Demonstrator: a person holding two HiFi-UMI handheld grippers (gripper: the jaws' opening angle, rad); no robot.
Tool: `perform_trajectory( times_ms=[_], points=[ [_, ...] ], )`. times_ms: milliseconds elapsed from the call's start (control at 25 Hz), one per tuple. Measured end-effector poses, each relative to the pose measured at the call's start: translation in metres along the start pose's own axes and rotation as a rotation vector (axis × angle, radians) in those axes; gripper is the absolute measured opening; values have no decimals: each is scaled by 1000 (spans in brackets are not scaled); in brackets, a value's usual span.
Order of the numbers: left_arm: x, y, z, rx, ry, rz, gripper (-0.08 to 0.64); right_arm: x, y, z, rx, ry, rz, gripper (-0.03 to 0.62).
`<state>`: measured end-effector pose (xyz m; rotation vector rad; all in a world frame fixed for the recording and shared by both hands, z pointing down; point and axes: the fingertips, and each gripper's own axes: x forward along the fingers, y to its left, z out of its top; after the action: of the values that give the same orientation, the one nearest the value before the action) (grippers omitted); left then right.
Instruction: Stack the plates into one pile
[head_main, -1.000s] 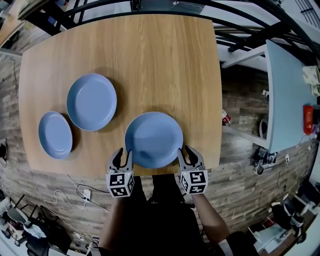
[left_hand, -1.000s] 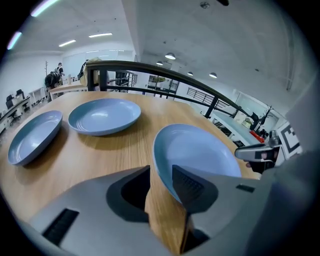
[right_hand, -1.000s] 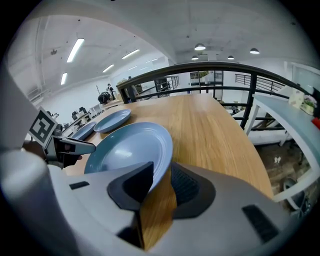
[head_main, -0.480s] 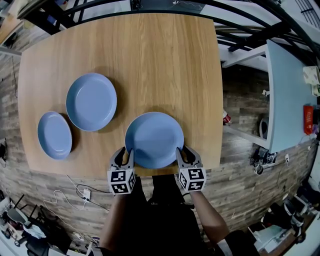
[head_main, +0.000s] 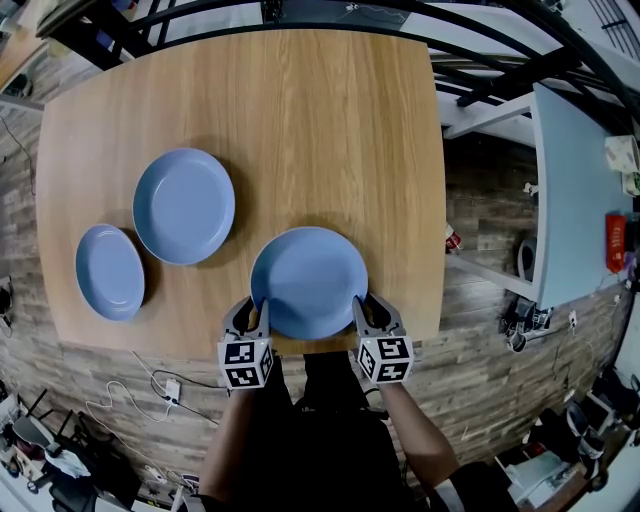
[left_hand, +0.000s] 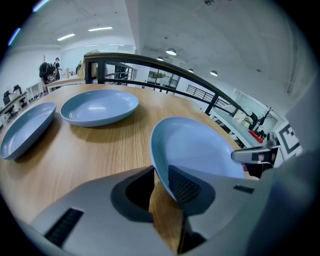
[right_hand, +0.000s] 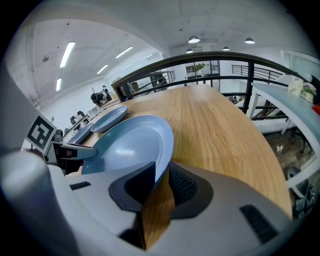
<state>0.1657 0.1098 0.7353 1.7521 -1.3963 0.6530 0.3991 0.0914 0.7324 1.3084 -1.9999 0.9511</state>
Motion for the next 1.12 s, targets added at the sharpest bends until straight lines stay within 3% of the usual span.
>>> perform_trajectory(
  times_ms=[480, 1120],
  points=[
    [-3, -7, 7, -11, -4, -17, 94, -6, -5, 9, 19, -8, -25, 87],
    [-47, -20, 41, -38, -84, -43, 86, -39, 8, 44, -13, -70, -1, 86]
  ],
)
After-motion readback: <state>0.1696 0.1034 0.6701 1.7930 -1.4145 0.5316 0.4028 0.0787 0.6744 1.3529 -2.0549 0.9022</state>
